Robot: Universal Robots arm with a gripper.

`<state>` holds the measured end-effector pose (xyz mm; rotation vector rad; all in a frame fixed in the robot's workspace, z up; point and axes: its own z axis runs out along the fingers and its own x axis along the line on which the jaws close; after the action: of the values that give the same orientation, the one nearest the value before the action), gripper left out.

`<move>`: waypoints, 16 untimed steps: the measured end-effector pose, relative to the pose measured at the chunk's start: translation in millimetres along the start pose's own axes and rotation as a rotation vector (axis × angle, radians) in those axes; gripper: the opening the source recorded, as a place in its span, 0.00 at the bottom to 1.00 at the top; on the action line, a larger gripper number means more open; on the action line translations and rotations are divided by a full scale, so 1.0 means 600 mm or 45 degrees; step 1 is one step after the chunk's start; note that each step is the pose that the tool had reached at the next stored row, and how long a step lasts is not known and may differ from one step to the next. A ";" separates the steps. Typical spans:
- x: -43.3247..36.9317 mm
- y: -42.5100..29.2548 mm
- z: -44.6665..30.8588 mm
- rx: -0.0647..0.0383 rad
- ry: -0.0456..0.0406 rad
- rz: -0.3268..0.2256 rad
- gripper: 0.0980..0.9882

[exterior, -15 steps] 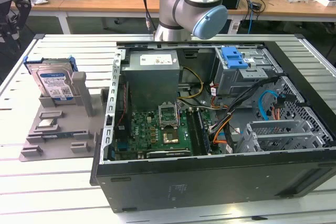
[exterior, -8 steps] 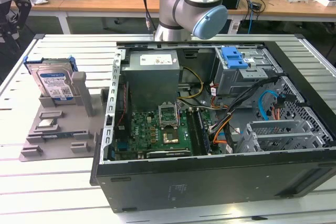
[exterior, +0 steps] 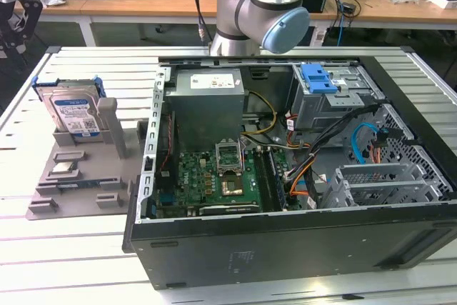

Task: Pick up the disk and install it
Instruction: 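Pick up the disk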

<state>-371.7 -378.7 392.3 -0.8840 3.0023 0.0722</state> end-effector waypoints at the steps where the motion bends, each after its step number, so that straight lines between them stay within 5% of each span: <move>1: 0.000 0.000 0.000 0.000 0.001 -0.014 0.01; 16: 0.000 0.000 0.000 -0.004 0.008 -0.184 0.01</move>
<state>-371.7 -378.7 392.3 -1.1004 2.9335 0.0734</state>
